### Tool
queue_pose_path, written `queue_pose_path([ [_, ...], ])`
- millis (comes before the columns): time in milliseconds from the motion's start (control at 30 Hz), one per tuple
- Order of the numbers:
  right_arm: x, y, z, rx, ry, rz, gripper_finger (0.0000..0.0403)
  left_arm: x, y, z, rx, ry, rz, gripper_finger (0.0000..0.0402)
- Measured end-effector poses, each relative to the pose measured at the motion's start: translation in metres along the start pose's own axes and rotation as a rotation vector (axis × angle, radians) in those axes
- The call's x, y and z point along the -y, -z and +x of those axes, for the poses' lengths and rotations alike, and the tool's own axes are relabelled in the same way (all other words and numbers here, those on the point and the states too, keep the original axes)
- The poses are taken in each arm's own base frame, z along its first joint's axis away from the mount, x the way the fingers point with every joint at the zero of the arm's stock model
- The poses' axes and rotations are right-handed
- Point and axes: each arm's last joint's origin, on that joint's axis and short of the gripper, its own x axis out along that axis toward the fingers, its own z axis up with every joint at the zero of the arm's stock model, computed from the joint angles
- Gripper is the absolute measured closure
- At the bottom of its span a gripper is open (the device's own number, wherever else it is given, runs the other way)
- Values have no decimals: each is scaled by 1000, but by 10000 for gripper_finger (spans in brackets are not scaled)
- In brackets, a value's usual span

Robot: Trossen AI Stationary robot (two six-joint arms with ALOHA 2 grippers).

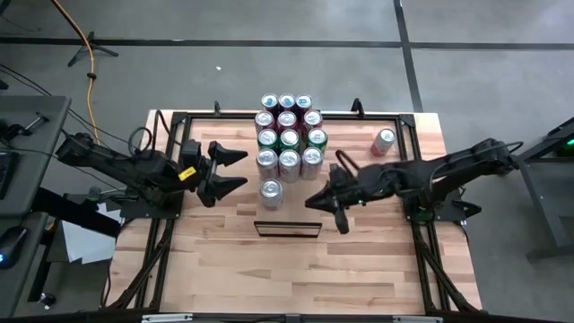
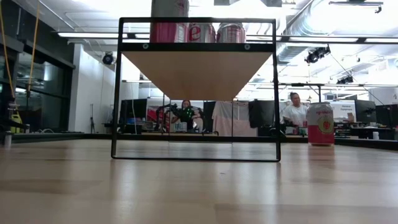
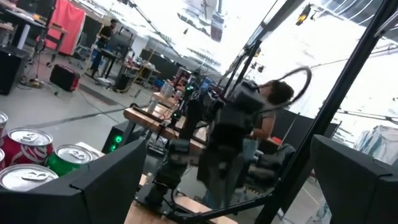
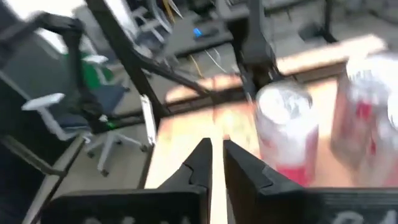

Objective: Place canned beverage on shelf
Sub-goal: Put the left pink white soda can on the shelf

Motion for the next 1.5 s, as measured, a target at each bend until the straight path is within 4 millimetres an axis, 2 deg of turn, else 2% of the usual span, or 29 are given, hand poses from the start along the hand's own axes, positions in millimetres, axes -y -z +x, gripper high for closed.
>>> queue_pose_path([
  [133, -1, 25, 15, -50, 31, 83, 395, 0, 3, 1, -17, -2, 12, 21],
  [233, 1, 46, 29, -48, 106, 194, 396, 0, 7, 0, -52, -9, 92, 24],
  [367, 5, 61, 43, -13, 180, 365, 401, 2, 14, -3, -117, 0, 194, 57],
  [500, 4, 62, 57, 10, 171, 420, 402, 1, 30, -8, -268, 3, 244, 138],
  [600, 1, 58, 66, 29, 158, 449, 402, 0, 39, -13, -360, -18, 216, 230],
  [700, 1, 61, 76, 17, 186, 480, 403, -2, 46, -19, -440, -40, 204, 345],
  [767, 1, 63, 80, 26, 208, 511, 403, -4, 50, -22, -487, -63, 201, 385],
  [967, 4, 76, 93, 8, 244, 609, 403, -16, 72, -31, -576, -137, 226, 399],
  [1133, 7, 83, 100, 17, 286, 633, 403, -27, 91, -33, -525, -136, 196, 401],
  [1367, 14, 76, 102, 81, 286, 672, 403, -48, 109, -36, -513, -194, 176, 401],
  [1500, 16, 72, 103, 97, 263, 692, 403, -57, 109, -33, -495, -232, 173, 401],
])
